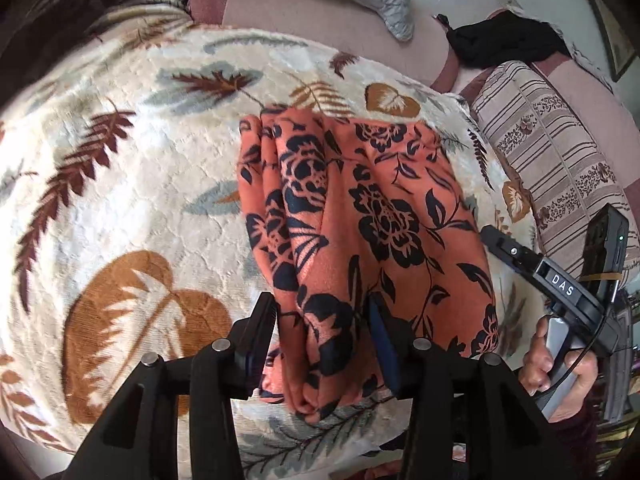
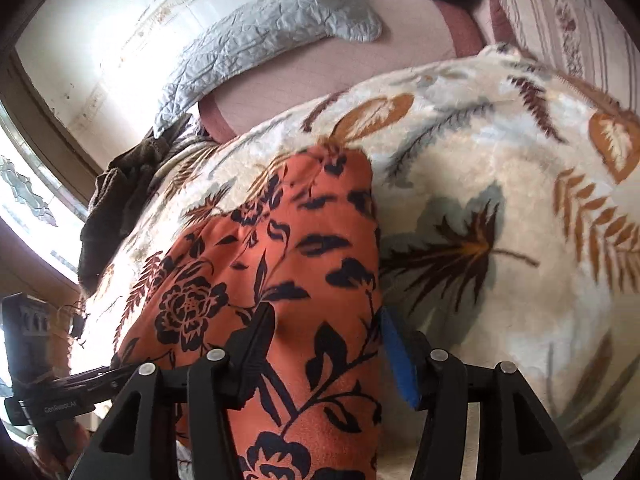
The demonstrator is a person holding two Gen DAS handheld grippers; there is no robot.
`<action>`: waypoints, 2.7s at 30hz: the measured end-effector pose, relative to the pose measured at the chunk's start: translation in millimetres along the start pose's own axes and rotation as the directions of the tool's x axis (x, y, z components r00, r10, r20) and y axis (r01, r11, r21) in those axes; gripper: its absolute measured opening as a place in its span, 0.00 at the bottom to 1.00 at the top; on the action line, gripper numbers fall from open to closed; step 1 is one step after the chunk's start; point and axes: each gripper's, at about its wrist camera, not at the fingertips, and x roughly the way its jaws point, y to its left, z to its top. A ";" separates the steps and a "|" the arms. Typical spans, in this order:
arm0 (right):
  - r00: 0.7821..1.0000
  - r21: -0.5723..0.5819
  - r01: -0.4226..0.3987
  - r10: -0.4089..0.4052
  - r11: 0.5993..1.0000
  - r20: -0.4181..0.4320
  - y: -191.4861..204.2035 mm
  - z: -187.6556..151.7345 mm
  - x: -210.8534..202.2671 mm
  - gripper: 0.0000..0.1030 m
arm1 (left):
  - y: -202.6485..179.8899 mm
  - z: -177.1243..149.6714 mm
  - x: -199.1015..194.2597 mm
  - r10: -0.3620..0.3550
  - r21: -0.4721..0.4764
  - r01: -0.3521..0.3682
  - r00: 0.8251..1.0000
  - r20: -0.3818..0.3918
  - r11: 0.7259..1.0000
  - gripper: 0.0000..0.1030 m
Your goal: Fold small clothes
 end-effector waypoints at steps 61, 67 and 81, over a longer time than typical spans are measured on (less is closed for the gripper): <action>0.884 -0.302 0.160 0.001 0.940 0.468 144.2 -57.1 -326.0 0.58 | -163.1 -74.7 -326.6 0.474 -0.139 -0.568 0.499 0.725 0.811 1.00; 0.887 -0.298 0.147 0.008 0.943 0.462 147.0 -57.0 -328.8 0.58 | -158.1 -77.9 -332.7 0.473 -0.145 -0.560 0.501 0.725 0.816 1.00; 0.879 -0.263 0.153 -0.009 0.953 0.477 150.4 -56.8 -337.3 0.58 | -157.5 -89.3 -348.5 0.472 -0.165 -0.556 0.469 0.747 0.815 1.00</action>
